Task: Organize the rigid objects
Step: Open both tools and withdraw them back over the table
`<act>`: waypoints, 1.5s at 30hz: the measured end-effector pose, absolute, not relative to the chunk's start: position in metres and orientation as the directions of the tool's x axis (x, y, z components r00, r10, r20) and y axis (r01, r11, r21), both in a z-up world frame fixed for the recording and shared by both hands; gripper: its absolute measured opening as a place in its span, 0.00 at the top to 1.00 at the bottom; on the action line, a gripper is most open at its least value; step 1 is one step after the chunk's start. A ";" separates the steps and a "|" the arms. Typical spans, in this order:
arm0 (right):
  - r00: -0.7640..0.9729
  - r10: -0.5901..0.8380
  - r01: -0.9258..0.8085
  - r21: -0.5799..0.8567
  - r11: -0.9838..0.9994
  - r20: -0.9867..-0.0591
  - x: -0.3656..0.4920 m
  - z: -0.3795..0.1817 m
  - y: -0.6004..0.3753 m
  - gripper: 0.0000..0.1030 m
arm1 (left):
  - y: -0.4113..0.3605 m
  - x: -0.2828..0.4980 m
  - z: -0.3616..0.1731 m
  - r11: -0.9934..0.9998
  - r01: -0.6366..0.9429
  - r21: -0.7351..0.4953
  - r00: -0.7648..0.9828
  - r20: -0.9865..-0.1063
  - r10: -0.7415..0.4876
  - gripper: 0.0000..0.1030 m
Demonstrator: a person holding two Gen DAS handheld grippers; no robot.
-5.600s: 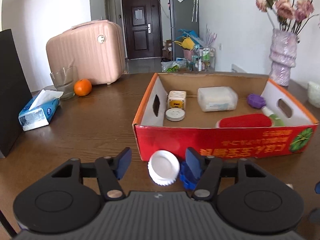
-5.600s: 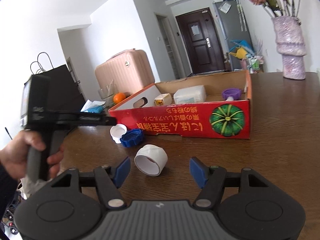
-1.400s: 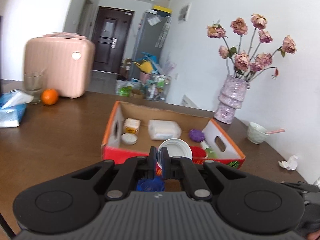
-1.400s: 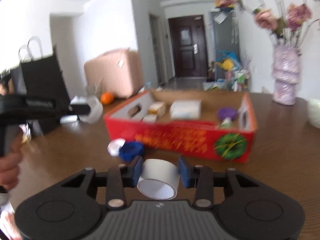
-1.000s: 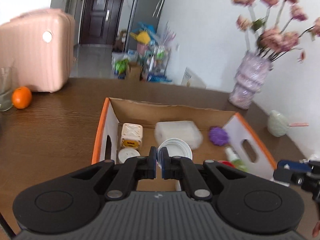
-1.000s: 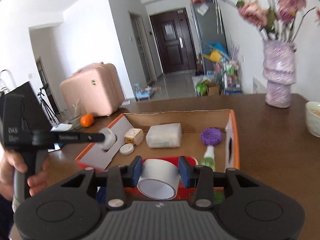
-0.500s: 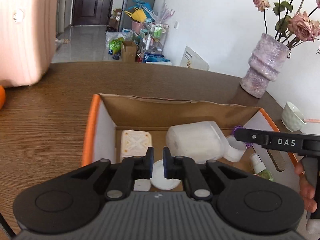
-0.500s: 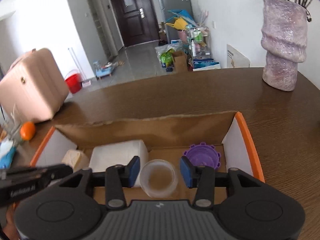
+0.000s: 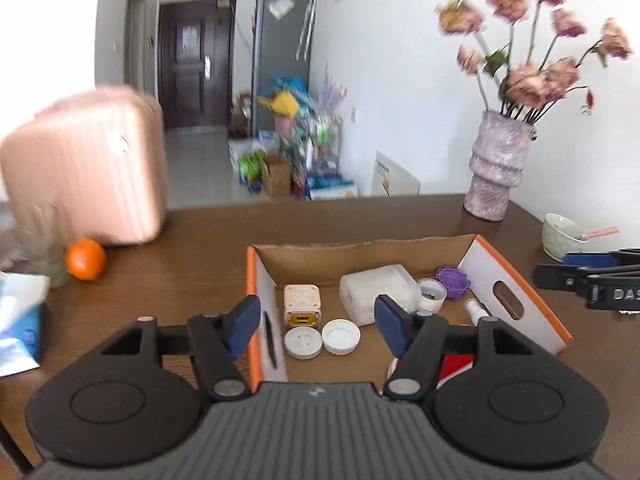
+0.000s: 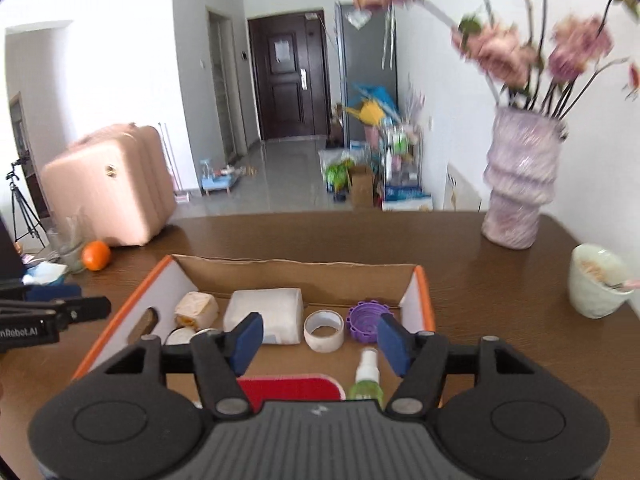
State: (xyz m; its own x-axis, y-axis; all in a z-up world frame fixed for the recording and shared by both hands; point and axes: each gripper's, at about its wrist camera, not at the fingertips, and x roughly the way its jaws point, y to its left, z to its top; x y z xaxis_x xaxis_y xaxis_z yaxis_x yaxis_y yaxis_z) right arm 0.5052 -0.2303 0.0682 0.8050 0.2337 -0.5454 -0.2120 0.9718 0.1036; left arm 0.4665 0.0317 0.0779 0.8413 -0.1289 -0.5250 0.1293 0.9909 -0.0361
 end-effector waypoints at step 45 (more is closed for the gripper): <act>0.855 0.356 -0.349 0.090 0.933 -0.378 0.222 -0.023 -0.200 0.14 | 0.091 0.199 -0.021 0.995 0.094 -0.035 0.918 -0.385 -0.101 0.01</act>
State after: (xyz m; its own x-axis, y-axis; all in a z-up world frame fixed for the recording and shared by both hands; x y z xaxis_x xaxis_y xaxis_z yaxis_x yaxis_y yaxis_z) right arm 0.2223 -0.1997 -0.0231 0.8546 0.3561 -0.3779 -0.3490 0.9328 0.0899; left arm 0.1991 0.0907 -0.0208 0.9175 -0.1006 -0.3848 0.0944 0.9949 -0.0349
